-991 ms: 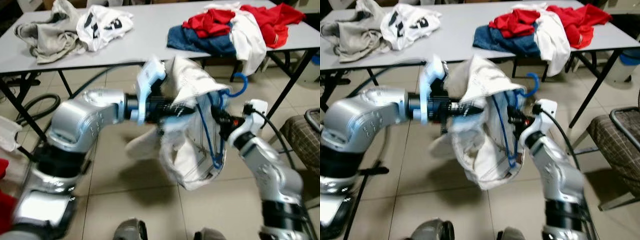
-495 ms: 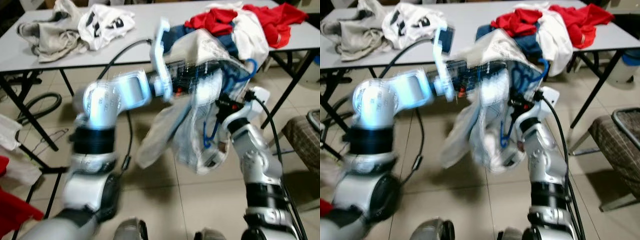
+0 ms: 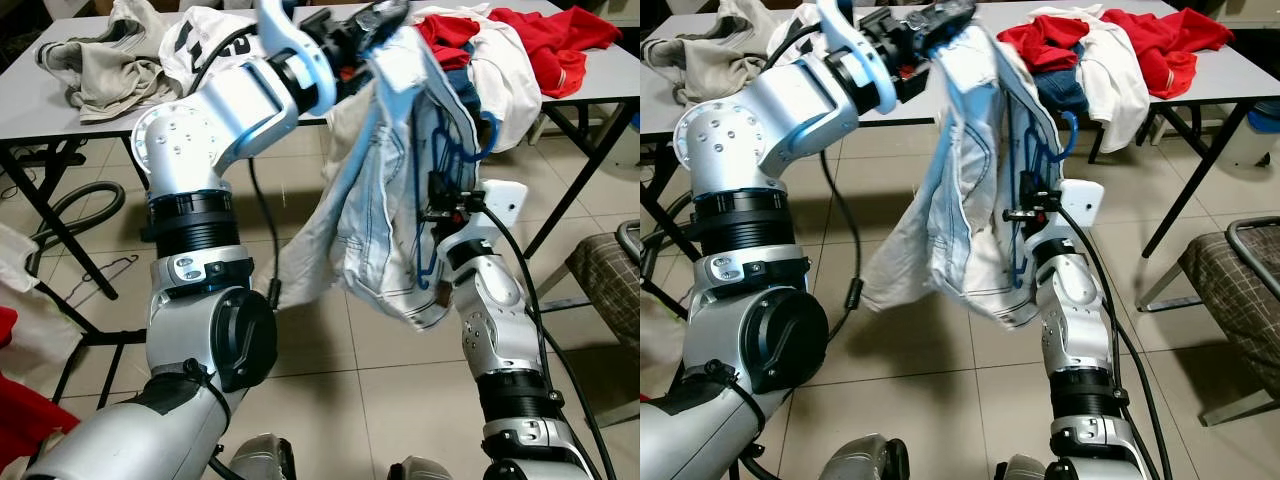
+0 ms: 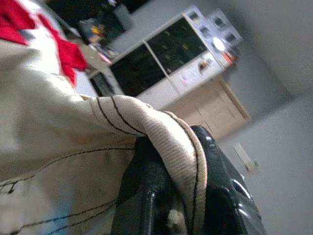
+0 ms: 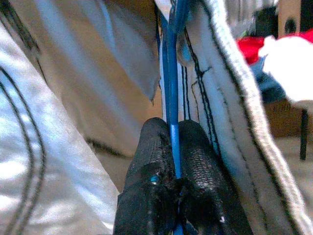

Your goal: Hang hanger

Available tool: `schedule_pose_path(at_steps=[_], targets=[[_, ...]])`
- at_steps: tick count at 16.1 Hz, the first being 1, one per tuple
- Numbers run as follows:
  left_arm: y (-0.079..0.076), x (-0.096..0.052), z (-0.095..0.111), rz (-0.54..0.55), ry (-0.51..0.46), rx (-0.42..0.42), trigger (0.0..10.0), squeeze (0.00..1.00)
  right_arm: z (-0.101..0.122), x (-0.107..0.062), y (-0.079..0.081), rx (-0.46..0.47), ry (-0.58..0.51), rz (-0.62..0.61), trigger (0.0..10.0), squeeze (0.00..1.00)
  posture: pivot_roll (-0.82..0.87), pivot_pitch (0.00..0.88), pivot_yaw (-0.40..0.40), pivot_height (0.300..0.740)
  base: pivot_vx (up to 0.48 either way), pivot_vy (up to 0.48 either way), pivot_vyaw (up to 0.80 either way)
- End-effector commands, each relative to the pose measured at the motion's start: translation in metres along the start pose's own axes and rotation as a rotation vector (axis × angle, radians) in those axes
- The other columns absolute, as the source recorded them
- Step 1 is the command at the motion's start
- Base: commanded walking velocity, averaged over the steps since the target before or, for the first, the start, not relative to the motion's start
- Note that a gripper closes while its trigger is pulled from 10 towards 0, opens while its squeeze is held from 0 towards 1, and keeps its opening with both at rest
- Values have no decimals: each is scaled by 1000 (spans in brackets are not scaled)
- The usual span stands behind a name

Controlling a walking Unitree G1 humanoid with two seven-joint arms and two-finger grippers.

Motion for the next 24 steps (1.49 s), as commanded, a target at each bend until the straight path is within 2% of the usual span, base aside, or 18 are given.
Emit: schedule_pose_path(at_steps=[1, 3, 5, 6, 8, 11, 13, 14, 16, 19, 20, 21, 22, 23, 24], targets=[[-9, 2, 1, -18, -10, -20, 0, 0, 10, 0, -4, -35, -61, -11, 10000, 0, -97, 0, 45, 740, 0, 0, 0], [-5, 4, 3, 8, -43, -58, 0, 0, 11, 0, -3, -5, -72, -26, 10000, 0, -98, 0, 44, 740, 0, 0, 0], [-10, 10, -5, -7, -38, -130, 0, 0, 18, 5, -4, 29, -126, -77, 10000, 0, -96, 0, 45, 740, 0, 0, 0], [-11, 12, -8, -7, -33, -141, 0, 0, 18, 7, -4, 35, -131, -88, 10000, 0, -96, 0, 45, 740, 0, 0, 0], [-18, 17, -15, -13, -20, -196, 0, 0, 9, 12, -1, 54, -100, -102, 10000, 0, -82, 0, 45, 740, 0, 0, 0], [-25, 12, 10, -13, -138, -327, 0, 0, -22, 5, 9, -38, 52, -24, 10000, 0, -71, 0, 33, 740, 0, 0, 0], [-24, 5, 24, 12, -200, -304, 0, 0, -39, -6, 8, -70, 124, 19, 10000, 0, -73, 0, 28, 740, 0, 0, 0], [-22, -1, 36, 33, -238, -306, 0, 0, -49, -16, 1, -107, 160, 30, 10000, 0, -75, 0, 28, 740, 0, 0, 0], [-17, -9, 47, 76, -280, -250, 0, 0, -52, -26, -11, -153, 173, 40, 10000, 0, -80, 0, 31, 740, 0, 0, 0], [0, -20, 58, 186, -323, -78, 0, 0, -44, -33, -18, -190, 196, 116, 10000, 0, -80, 0, 27, 740, 0, 0, 0], [19, -27, 59, 269, -322, 41, 0, 0, -36, -39, -24, -165, 212, 146, 10000, 0, -83, 0, 23, 740, 0, 0, 0], [43, -37, 61, 381, -326, 185, 0, 0, -30, -47, -37, -145, 237, 143, 10000, 0, -92, 0, 23, 740, 0, 0, 0], [51, -40, 61, 413, -323, 225, 0, 0, -28, -51, -42, -144, 245, 134, 10000, 0, -92, 0, 23, 740, 0, 0, 0], [67, -49, 60, 478, -298, 335, 0, 0, -25, -58, -55, -139, 278, 115, 10000, 0, -101, 0, 26, 740, 0, 0, 0], [73, -53, 59, 502, -282, 373, 0, 0, -24, -61, -61, -143, 287, 106, 10000, 0, -101, 0, 26, 740, 0, 0, 0]])
Point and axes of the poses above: a point about 5 cm out from each wrist's last joint towards the gripper, its own x axis pointing out of the wrist towards the gripper, its own z axis along the axis of the wrist's last joint, y = z × x, the point moved 2 cm from there along x, pointing out of the wrist towards the gripper, and after that the axes turned 14 degrees about -x, right-handed, at the moved point
